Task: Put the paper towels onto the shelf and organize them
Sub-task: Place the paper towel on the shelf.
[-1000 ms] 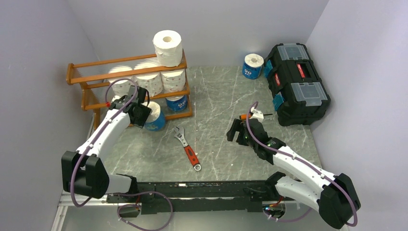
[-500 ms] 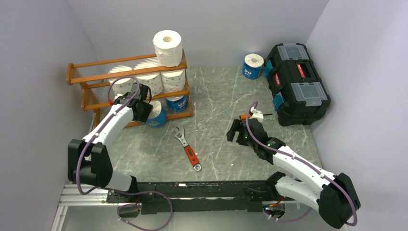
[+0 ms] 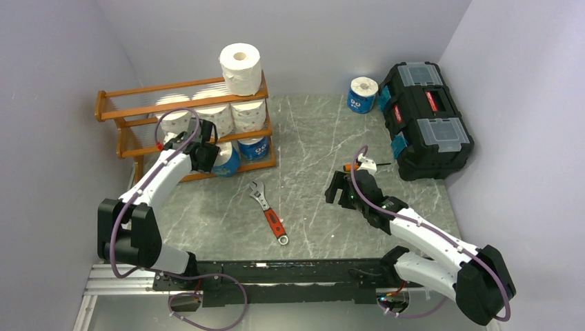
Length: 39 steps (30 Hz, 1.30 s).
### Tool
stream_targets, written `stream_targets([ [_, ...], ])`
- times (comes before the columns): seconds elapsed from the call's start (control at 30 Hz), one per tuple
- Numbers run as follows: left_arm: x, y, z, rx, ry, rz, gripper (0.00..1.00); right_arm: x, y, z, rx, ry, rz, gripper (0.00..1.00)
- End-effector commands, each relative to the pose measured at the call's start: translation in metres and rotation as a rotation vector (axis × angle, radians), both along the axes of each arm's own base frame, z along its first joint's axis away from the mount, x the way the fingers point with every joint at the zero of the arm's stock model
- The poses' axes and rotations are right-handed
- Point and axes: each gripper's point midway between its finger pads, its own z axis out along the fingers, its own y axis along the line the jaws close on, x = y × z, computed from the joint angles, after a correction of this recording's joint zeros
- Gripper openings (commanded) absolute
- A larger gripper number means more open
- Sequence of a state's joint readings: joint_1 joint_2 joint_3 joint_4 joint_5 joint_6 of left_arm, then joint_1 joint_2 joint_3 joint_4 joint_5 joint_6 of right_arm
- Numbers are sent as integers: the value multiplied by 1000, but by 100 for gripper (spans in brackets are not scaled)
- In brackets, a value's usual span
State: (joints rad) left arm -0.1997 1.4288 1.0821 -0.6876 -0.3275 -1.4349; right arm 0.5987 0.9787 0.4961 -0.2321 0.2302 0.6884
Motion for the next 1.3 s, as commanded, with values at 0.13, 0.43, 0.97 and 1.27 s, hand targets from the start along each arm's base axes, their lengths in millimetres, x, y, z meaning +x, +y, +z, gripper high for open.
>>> stream_targets([
  [0.13,12,-2,23,-30,-119,2,49,12,5,15,20,-47,-3,90],
  [0.43,11,-5,24,-33,-137,-30,73,12,6,14,24,-45,0,90],
  [0.97,-15,-13,36,-89,-192,-90,84,13,9,18,33,-55,9,90],
  [1.27,-48,-1,57,31,-235,-212,95,13,10,17,41,-53,15,90],
])
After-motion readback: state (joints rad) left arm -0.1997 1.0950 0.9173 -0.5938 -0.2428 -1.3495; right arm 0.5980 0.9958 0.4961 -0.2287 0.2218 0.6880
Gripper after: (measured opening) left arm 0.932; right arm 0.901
